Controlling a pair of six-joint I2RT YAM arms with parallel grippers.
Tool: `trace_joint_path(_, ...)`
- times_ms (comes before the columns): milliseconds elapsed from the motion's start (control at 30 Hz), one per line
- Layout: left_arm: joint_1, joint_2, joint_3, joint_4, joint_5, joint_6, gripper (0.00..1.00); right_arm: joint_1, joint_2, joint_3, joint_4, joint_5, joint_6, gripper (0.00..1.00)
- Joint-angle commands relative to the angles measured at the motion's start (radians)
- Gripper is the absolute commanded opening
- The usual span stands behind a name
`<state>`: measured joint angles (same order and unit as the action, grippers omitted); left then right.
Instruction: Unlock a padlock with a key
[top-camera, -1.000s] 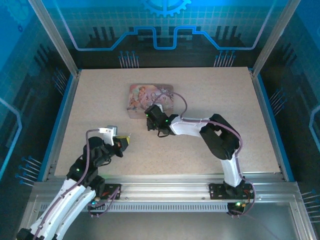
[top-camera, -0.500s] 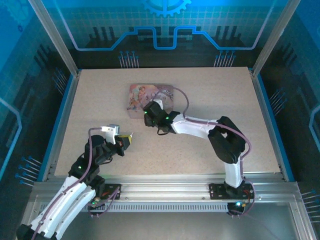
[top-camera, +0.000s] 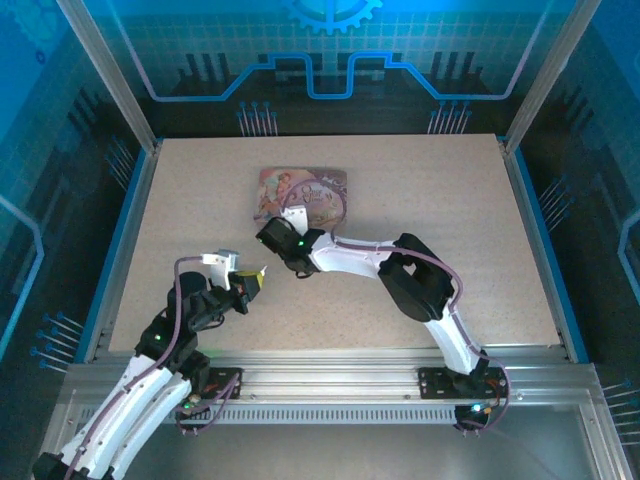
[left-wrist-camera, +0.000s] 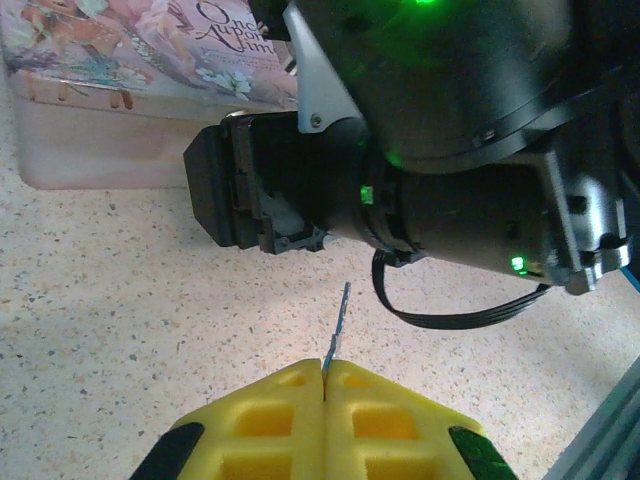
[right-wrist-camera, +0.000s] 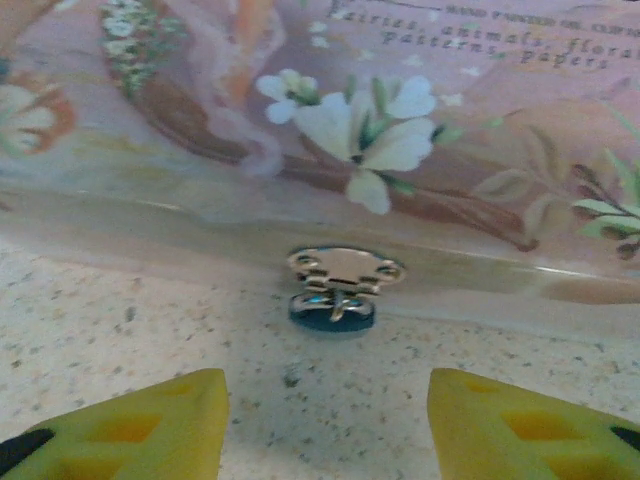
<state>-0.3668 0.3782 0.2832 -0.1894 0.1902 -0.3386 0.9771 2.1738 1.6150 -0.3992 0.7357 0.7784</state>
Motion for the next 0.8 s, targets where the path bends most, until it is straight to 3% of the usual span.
trace_joint_path(0,-0.008,-0.011,-0.015,0.011,0.04,-0.009,0.0,0.015,0.044,0.05,-0.032,0.103,0.054,0.54)
trace_joint_path(767,-0.008,-0.017,-0.031,0.02,0.058,-0.011,0.0,-0.014,0.147,0.131,0.02,0.085,0.071,0.43)
